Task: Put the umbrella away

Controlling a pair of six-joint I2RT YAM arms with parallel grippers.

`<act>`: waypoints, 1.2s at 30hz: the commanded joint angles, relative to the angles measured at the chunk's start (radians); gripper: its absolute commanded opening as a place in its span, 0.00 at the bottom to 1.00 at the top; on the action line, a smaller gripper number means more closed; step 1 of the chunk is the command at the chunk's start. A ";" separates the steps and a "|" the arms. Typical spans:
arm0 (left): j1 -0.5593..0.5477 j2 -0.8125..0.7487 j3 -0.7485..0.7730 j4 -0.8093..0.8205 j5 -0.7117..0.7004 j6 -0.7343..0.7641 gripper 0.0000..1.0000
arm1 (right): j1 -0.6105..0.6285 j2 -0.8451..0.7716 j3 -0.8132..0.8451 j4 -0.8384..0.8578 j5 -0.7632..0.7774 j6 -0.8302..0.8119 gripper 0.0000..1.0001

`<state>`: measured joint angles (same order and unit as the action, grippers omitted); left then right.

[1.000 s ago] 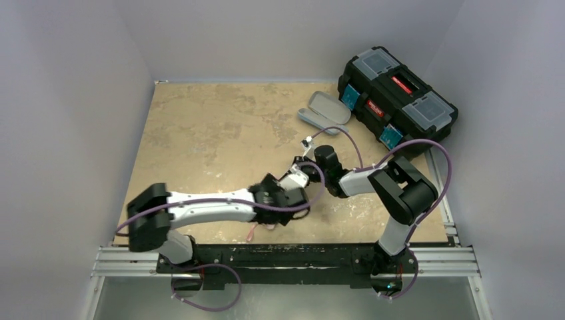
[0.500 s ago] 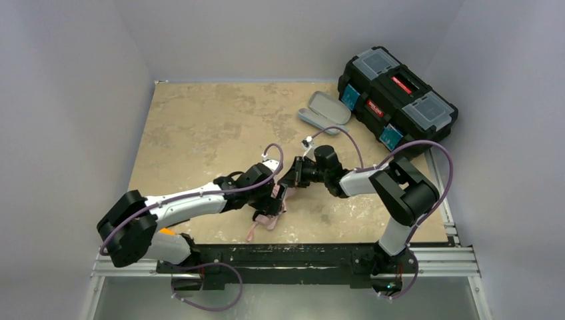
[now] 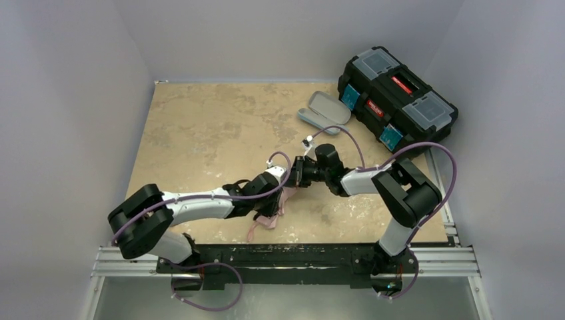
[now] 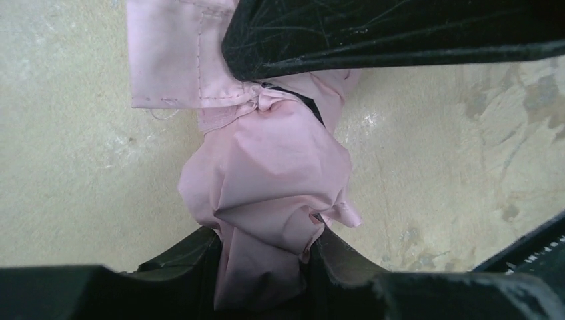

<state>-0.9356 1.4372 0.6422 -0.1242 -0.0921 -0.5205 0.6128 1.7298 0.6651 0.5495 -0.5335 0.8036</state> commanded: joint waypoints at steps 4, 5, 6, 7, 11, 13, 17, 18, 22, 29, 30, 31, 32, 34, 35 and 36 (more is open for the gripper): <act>-0.209 0.076 0.160 -0.298 -0.525 -0.007 0.00 | -0.006 -0.005 0.036 -0.010 -0.098 0.006 0.00; -0.231 0.104 0.187 -0.331 -0.569 -0.023 0.00 | -0.005 -0.005 0.045 0.007 -0.107 0.011 0.00; -0.248 0.130 0.210 -0.359 -0.604 -0.040 0.00 | -0.007 -0.004 0.056 0.016 -0.114 0.013 0.00; -0.267 0.157 0.230 -0.385 -0.637 -0.059 0.00 | -0.006 -0.003 0.063 0.032 -0.124 0.018 0.00; -0.326 0.258 0.303 -0.480 -0.748 -0.128 0.00 | -0.006 0.009 0.068 0.112 -0.151 0.038 0.00; -0.350 0.334 0.344 -0.531 -0.800 -0.162 0.00 | -0.006 0.022 0.062 0.152 -0.172 0.046 0.00; -0.416 0.464 0.428 -0.675 -0.891 -0.284 0.00 | -0.007 0.033 0.031 0.254 -0.204 0.063 0.00; -0.431 0.497 0.456 -0.725 -0.910 -0.325 0.00 | -0.006 0.037 0.023 0.276 -0.214 0.069 0.00; -0.483 0.621 0.534 -0.832 -0.933 -0.404 0.00 | -0.005 0.050 0.000 0.349 -0.229 0.084 0.00; -0.524 0.736 0.569 -0.823 -0.910 -0.398 0.00 | -0.005 0.057 -0.013 0.368 -0.240 0.057 0.00; -0.526 0.738 0.563 -0.813 -0.906 -0.393 0.00 | -0.005 0.056 -0.016 0.384 -0.245 0.059 0.00; -0.526 0.738 0.561 -0.803 -0.900 -0.388 0.00 | -0.007 0.056 -0.019 0.401 -0.252 0.062 0.00; -0.526 0.738 0.558 -0.792 -0.893 -0.380 0.00 | -0.008 0.057 -0.022 0.424 -0.259 0.067 0.00; -0.526 0.731 0.552 -0.775 -0.884 -0.362 0.00 | -0.008 0.061 -0.031 0.486 -0.274 0.086 0.00; -0.526 0.723 0.548 -0.766 -0.881 -0.356 0.00 | -0.007 0.064 -0.035 0.516 -0.282 0.097 0.00; -0.525 0.712 0.542 -0.758 -0.877 -0.348 0.00 | -0.008 0.062 -0.038 0.540 -0.287 0.106 0.00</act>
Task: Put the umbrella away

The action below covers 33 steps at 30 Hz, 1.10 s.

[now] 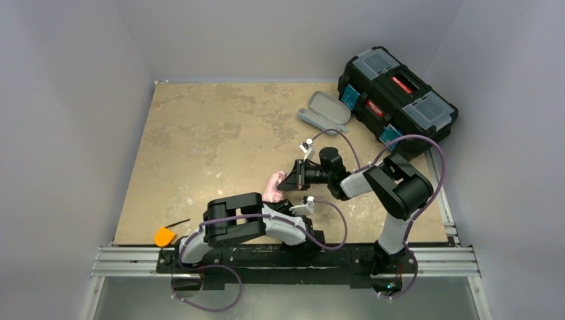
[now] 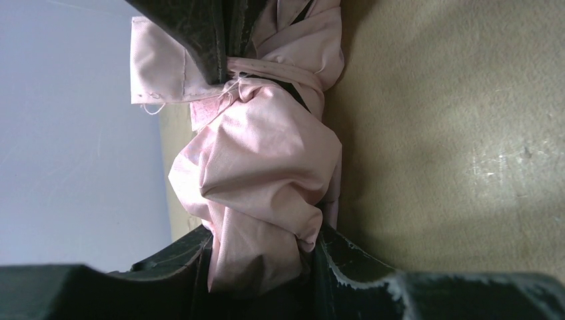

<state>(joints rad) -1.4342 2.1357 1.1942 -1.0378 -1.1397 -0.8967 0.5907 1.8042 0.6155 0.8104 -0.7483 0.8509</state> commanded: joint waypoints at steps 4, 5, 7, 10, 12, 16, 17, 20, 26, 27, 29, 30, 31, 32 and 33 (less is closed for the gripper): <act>-0.011 -0.034 -0.035 0.209 0.212 0.085 0.00 | 0.013 -0.023 -0.002 0.354 -0.099 0.080 0.00; -0.008 -0.044 -0.037 0.211 0.216 0.093 0.00 | 0.014 -0.026 -0.003 0.362 -0.105 0.082 0.00; -0.002 -0.056 -0.037 0.215 0.221 0.108 0.00 | 0.014 -0.035 -0.006 0.352 -0.099 0.078 0.00; -0.002 -0.059 -0.032 0.223 0.227 0.128 0.00 | 0.022 -0.061 0.015 0.220 -0.053 0.011 0.00; -0.002 -0.053 -0.026 0.230 0.231 0.135 0.00 | 0.027 -0.067 0.036 0.132 -0.025 -0.031 0.00; -0.002 -0.030 -0.011 0.243 0.239 0.158 0.00 | 0.052 -0.054 0.082 0.016 0.040 -0.072 0.00; -0.002 -0.024 -0.008 0.245 0.238 0.161 0.00 | 0.062 -0.052 0.099 -0.025 0.055 -0.091 0.00; -0.002 -0.022 -0.012 0.257 0.245 0.171 0.00 | 0.101 -0.040 0.147 -0.119 0.088 -0.126 0.00; -0.001 -0.039 -0.023 0.272 0.251 0.173 0.00 | 0.135 0.008 0.185 -0.232 0.139 -0.172 0.00; -0.002 -0.041 -0.024 0.272 0.251 0.173 0.00 | 0.142 0.016 0.193 -0.262 0.157 -0.181 0.00; -0.002 -0.046 -0.029 0.276 0.252 0.173 0.00 | 0.159 0.027 0.212 -0.329 0.205 -0.204 0.00; -0.002 -0.046 -0.031 0.278 0.253 0.174 0.00 | 0.167 0.034 0.232 -0.376 0.230 -0.219 0.00; -0.002 -0.046 -0.033 0.280 0.255 0.175 0.00 | 0.177 0.045 0.246 -0.405 0.249 -0.233 0.00; -0.002 -0.046 -0.033 0.283 0.258 0.178 0.00 | 0.185 0.049 0.256 -0.433 0.267 -0.241 0.00; -0.002 -0.046 -0.034 0.288 0.261 0.183 0.00 | 0.197 0.054 0.270 -0.457 0.285 -0.250 0.00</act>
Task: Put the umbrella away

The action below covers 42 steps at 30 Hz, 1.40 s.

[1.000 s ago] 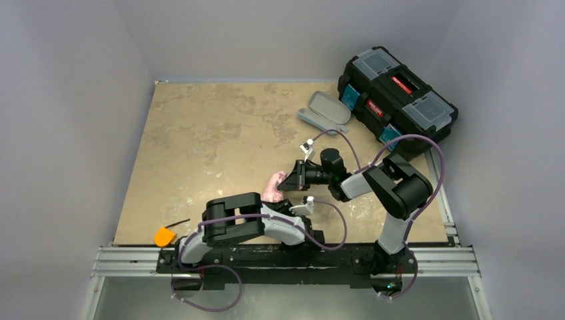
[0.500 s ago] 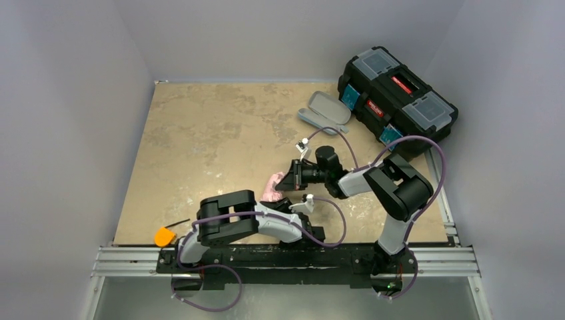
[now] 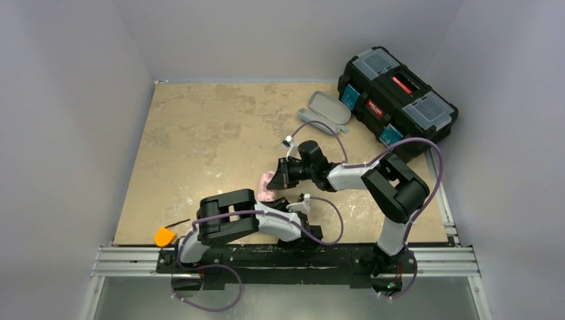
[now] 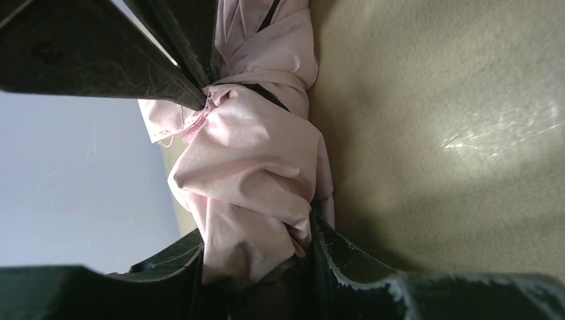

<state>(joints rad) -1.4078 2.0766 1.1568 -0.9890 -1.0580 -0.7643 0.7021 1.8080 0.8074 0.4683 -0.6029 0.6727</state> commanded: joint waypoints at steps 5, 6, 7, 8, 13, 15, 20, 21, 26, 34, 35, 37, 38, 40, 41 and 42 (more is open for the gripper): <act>-0.028 0.002 -0.008 0.251 0.179 0.049 0.00 | 0.121 0.071 0.136 -0.224 0.209 -0.102 0.04; -0.028 0.000 -0.012 0.260 0.179 0.053 0.00 | 0.124 0.077 0.153 -0.248 0.222 -0.104 0.05; -0.028 0.000 -0.014 0.261 0.179 0.051 0.00 | 0.127 0.083 0.167 -0.272 0.233 -0.108 0.06; -0.028 0.000 -0.017 0.260 0.179 0.049 0.00 | 0.132 0.091 0.188 -0.314 0.257 -0.113 0.08; -0.031 -0.017 -0.045 0.286 0.179 0.051 0.00 | 0.149 0.126 0.265 -0.430 0.293 -0.120 0.16; -0.031 -0.029 -0.062 0.300 0.179 0.049 0.00 | 0.153 0.141 0.306 -0.479 0.316 -0.122 0.19; -0.031 -0.053 -0.088 0.307 0.174 0.033 0.00 | 0.170 0.184 0.411 -0.613 0.406 -0.159 0.23; -0.031 -0.059 -0.093 0.308 0.173 0.030 0.00 | 0.174 0.195 0.422 -0.625 0.416 -0.167 0.24; -0.031 -0.102 -0.116 0.301 0.178 0.014 0.00 | 0.200 0.232 0.438 -0.666 0.504 -0.201 0.27; -0.030 -0.214 -0.187 0.345 0.215 -0.004 0.00 | 0.201 0.262 0.535 -0.706 0.597 -0.275 0.30; -0.027 -0.219 -0.192 0.349 0.219 -0.004 0.00 | 0.201 0.266 0.551 -0.716 0.601 -0.281 0.30; -0.023 -0.222 -0.196 0.357 0.236 -0.003 0.00 | 0.201 0.275 0.582 -0.731 0.602 -0.294 0.30; -0.021 -0.225 -0.196 0.360 0.244 -0.003 0.00 | 0.201 0.278 0.598 -0.734 0.619 -0.296 0.30; -0.018 -0.229 -0.197 0.362 0.253 -0.004 0.00 | 0.201 0.279 0.617 -0.745 0.634 -0.303 0.30; -0.015 -0.234 -0.199 0.363 0.256 -0.006 0.00 | 0.201 0.278 0.627 -0.748 0.641 -0.308 0.31; -0.012 -0.240 -0.202 0.368 0.262 -0.004 0.00 | 0.201 0.279 0.638 -0.754 0.649 -0.313 0.31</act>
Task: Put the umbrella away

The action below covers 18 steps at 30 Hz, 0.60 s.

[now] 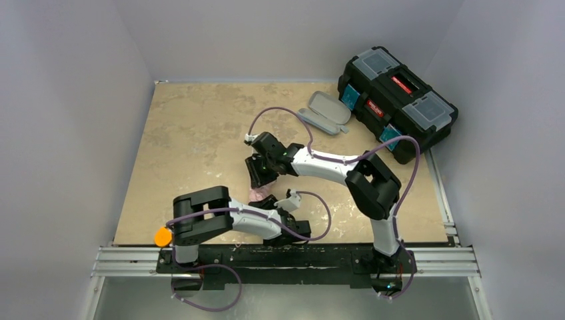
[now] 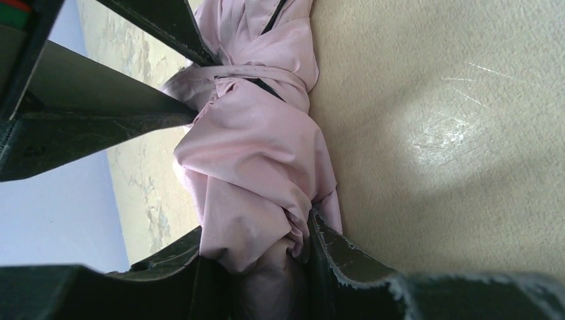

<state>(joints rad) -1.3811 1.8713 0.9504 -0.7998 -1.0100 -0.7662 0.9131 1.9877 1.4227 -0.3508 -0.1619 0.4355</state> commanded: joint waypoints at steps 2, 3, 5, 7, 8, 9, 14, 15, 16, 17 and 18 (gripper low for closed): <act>-0.031 -0.044 -0.005 0.188 0.226 -0.002 0.00 | -0.010 0.100 0.046 0.057 0.220 -0.089 0.32; -0.026 -0.047 -0.010 0.193 0.232 -0.002 0.00 | -0.010 0.101 0.061 0.050 0.225 -0.094 0.33; -0.018 -0.042 -0.014 0.197 0.240 -0.002 0.00 | -0.011 0.100 0.088 0.041 0.229 -0.103 0.34; -0.012 -0.040 -0.015 0.200 0.247 -0.003 0.00 | -0.011 0.096 0.118 0.030 0.227 -0.107 0.37; -0.011 -0.038 -0.015 0.200 0.247 -0.002 0.00 | -0.011 0.094 0.137 0.028 0.222 -0.109 0.38; -0.010 -0.039 -0.015 0.200 0.249 -0.003 0.00 | -0.011 0.091 0.153 0.026 0.218 -0.111 0.39; 0.005 -0.046 -0.016 0.205 0.261 -0.003 0.00 | -0.023 0.070 0.262 -0.005 0.183 -0.104 0.48; 0.007 -0.050 -0.016 0.205 0.263 -0.001 0.00 | -0.028 0.064 0.289 -0.018 0.175 -0.099 0.55; 0.009 -0.054 -0.015 0.204 0.265 -0.001 0.00 | -0.035 0.055 0.307 -0.028 0.167 -0.089 0.65; 0.012 -0.058 -0.015 0.202 0.266 -0.002 0.00 | -0.042 0.043 0.318 -0.034 0.166 -0.077 0.74; 0.014 -0.061 -0.015 0.203 0.268 -0.001 0.00 | -0.052 0.025 0.319 -0.038 0.144 -0.058 0.81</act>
<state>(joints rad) -1.3689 1.8221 0.9360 -0.7326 -0.9565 -0.7475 0.8886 2.0857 1.6585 -0.4000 -0.0139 0.3553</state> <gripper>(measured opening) 0.353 0.703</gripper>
